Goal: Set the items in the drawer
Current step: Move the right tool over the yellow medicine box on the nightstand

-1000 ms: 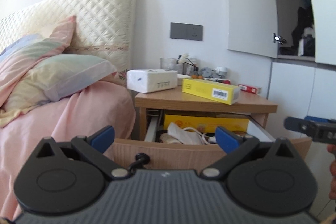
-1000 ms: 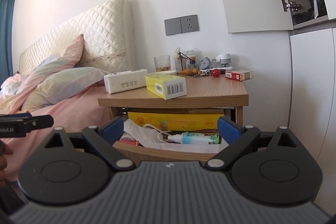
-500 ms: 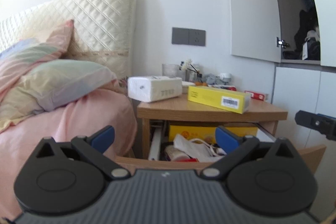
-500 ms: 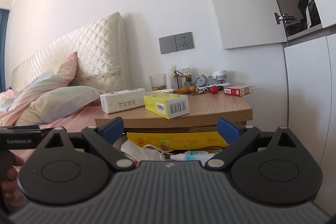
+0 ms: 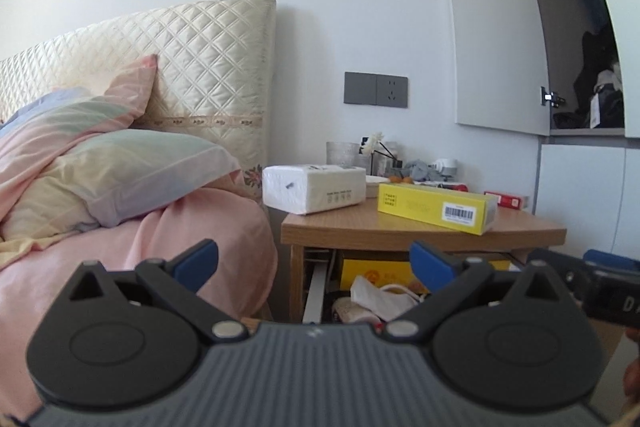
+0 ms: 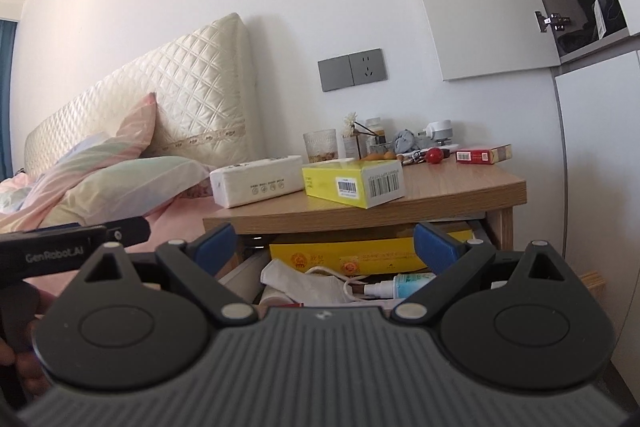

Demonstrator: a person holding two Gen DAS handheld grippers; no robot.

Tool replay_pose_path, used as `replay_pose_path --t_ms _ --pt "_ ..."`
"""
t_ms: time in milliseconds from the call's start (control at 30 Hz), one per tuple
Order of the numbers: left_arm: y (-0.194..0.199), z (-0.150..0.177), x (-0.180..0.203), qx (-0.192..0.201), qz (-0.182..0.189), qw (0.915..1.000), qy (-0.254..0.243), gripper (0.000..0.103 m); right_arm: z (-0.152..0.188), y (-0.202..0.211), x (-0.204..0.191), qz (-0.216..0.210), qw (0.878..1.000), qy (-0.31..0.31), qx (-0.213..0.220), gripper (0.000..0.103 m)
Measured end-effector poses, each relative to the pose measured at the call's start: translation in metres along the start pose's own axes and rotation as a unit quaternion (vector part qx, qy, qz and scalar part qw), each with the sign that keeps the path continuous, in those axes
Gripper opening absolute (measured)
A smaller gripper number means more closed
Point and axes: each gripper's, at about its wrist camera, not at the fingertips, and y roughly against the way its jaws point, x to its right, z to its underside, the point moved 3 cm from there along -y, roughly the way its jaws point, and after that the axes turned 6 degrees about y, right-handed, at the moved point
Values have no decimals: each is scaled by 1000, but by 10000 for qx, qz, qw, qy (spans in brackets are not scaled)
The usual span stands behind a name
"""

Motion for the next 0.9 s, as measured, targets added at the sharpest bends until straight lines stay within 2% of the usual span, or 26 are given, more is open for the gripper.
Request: replay_pose_path --t_ms 400,700,900 --pt "1 9 17 58 -106 9999 -46 103 -9 14 -3 73 9976 447 517 98" --pt "0 21 28 78 86 9999 -49 103 -9 18 -1 77 9982 330 492 98" --pt "1 21 21 95 124 9999 0 103 -5 16 -6 36 9986 324 406 98"
